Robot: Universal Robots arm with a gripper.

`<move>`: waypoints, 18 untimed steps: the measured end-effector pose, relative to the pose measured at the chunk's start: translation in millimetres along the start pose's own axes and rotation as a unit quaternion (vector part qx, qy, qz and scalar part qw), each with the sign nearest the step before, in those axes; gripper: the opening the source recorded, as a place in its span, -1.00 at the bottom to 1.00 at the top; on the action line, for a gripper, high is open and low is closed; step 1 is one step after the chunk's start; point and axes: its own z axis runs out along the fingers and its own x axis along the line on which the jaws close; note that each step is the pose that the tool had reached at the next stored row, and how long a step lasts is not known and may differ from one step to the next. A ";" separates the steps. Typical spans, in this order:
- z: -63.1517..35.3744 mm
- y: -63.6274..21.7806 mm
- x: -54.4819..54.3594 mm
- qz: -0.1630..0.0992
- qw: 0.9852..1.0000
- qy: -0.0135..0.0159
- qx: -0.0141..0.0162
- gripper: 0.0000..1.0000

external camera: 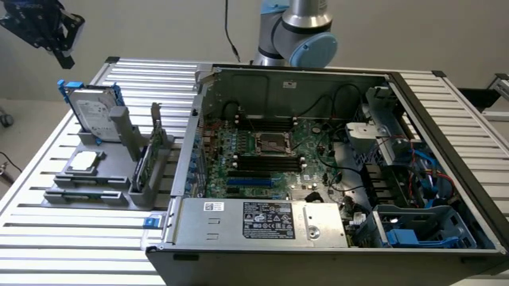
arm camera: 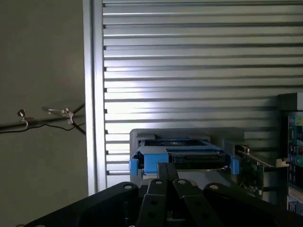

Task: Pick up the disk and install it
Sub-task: 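Pick up the disk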

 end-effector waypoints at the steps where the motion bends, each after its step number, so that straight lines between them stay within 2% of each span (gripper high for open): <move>1: 0.3 0.0 0.0 -0.010 1.000 0.000 0.000 -0.79; 6: 1.5 -0.1 0.1 -0.054 0.999 0.002 -0.001 -0.79; 10: 2.5 -0.1 0.1 -0.091 0.996 0.004 -0.001 -0.79; 14: 3.4 -0.2 0.1 -0.127 0.992 0.006 -0.002 -0.79; 18: 4.3 -0.2 0.1 -0.163 0.987 0.007 -0.002 -0.79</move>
